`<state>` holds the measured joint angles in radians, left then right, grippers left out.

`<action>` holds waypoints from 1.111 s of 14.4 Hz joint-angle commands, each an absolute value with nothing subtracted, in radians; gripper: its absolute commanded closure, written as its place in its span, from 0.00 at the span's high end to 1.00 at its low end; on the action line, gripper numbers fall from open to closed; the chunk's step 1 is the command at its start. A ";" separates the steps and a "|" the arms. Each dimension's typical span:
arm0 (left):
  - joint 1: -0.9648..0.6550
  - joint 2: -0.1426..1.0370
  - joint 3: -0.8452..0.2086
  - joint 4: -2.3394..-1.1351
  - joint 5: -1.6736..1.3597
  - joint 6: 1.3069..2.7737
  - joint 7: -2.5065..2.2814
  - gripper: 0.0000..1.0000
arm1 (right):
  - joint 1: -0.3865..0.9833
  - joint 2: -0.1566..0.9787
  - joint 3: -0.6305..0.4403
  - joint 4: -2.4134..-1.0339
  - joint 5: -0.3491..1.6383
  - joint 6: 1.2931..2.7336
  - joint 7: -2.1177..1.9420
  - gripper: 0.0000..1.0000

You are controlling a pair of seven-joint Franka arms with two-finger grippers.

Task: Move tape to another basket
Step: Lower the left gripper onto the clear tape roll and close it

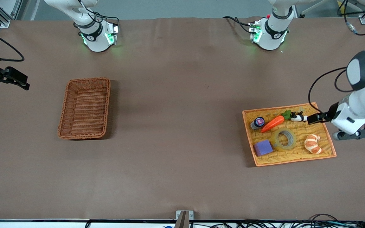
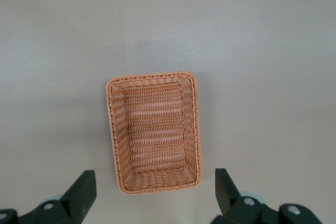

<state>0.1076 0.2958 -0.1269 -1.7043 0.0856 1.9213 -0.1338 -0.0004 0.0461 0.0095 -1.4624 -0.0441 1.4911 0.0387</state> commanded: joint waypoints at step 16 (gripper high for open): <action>0.100 0.612 -0.140 -1.714 0.106 2.180 -0.094 1.00 | 0.002 0.015 0.009 -1.494 -0.040 1.505 0.043 1.00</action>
